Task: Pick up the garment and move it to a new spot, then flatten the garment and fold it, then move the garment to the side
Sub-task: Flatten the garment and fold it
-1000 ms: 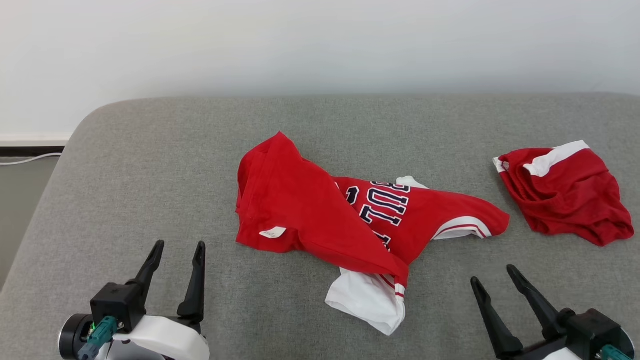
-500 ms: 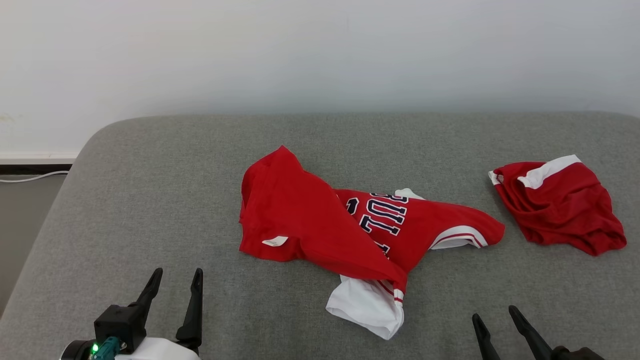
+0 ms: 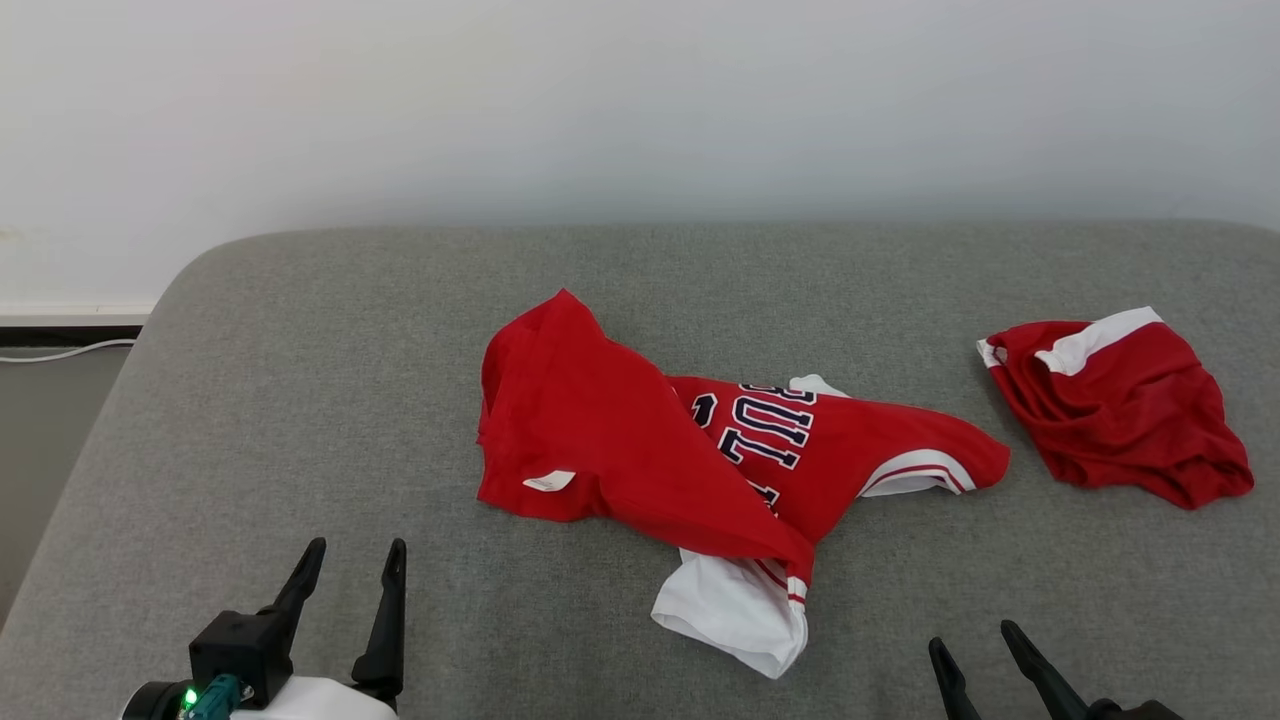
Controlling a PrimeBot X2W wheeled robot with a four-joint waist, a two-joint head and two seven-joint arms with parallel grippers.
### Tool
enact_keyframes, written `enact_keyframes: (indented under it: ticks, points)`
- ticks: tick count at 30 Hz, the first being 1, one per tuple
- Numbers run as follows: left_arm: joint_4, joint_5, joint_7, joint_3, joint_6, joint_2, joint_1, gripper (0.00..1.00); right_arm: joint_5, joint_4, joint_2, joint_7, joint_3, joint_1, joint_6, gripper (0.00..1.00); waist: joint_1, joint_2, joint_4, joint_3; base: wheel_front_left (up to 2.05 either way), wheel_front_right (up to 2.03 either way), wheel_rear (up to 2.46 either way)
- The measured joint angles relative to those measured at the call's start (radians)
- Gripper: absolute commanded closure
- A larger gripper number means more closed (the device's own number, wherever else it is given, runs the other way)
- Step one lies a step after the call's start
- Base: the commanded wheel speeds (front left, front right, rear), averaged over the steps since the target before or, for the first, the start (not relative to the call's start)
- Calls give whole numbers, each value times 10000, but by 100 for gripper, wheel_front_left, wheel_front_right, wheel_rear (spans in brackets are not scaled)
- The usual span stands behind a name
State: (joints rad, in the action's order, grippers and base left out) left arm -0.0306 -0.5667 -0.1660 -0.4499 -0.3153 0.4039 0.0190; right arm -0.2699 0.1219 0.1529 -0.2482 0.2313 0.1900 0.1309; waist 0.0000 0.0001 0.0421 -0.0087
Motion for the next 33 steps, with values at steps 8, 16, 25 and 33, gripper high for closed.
enact_keyframes:
  ticks: [8,16,25,33]
  points:
    - [-56,-111,-15,-4,2,-2,-1,0,-56,180,-10,0,500,-11,-2,0,0,0,34,44,0,0,0]
    - [-88,-125,-67,-94,42,-40,-128,0,-738,1266,-81,0,1716,-476,0,0,0,0,248,358,0,0,0]
    - [-245,-119,-102,-468,525,-217,-990,0,-1321,2631,-213,0,2842,-2285,0,0,0,-1,666,1043,0,0,0]
    - [-1053,-71,485,-1371,1689,-683,-2713,0,-1680,3308,-228,0,3568,-3579,0,0,0,-1,1152,1922,0,0,0]
